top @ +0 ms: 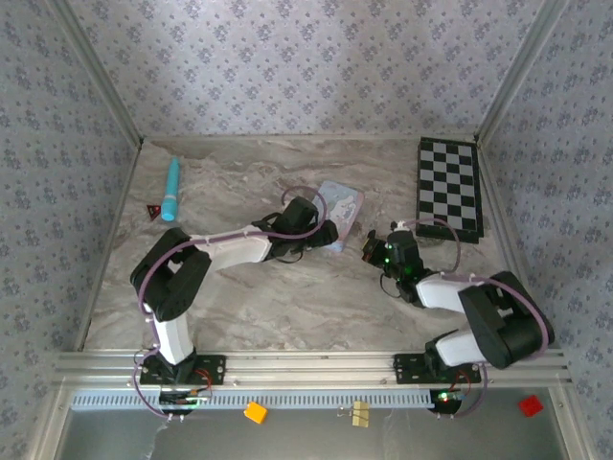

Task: Unlock the padlock with the key

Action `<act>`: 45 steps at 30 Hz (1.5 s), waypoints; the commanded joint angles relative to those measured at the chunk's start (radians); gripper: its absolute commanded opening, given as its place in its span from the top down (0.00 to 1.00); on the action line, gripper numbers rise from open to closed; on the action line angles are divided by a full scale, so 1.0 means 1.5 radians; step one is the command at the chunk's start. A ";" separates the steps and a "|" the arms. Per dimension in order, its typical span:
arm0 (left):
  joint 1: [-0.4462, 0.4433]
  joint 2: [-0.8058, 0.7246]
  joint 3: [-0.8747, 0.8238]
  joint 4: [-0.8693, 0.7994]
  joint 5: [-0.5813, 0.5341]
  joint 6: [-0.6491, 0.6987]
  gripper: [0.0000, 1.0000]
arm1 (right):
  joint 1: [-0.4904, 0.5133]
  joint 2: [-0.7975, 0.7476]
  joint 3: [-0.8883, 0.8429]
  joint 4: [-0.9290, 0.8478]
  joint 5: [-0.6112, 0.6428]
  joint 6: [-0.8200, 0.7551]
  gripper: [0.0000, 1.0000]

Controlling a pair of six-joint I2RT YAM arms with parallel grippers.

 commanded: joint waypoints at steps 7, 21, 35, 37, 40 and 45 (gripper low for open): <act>0.079 -0.048 -0.052 -0.029 0.005 0.086 0.17 | 0.063 -0.167 0.047 -0.337 0.073 -0.176 1.00; 0.192 -0.338 -0.210 0.000 0.052 0.193 0.09 | 0.239 -0.041 0.147 -0.383 0.297 -0.395 1.00; 0.264 -0.722 -0.436 -0.042 -0.062 0.259 0.04 | 0.250 0.080 0.200 -0.400 0.334 -0.446 1.00; 0.264 -0.749 -0.454 -0.051 -0.070 0.265 0.04 | 0.253 0.096 0.205 -0.407 0.341 -0.440 1.00; 0.265 -0.789 -0.466 -0.076 -0.087 0.277 0.04 | 0.256 0.120 0.218 -0.421 0.338 -0.428 1.00; 0.266 -0.836 -0.481 -0.096 -0.113 0.282 0.03 | 0.271 0.153 0.232 -0.439 0.355 -0.416 1.00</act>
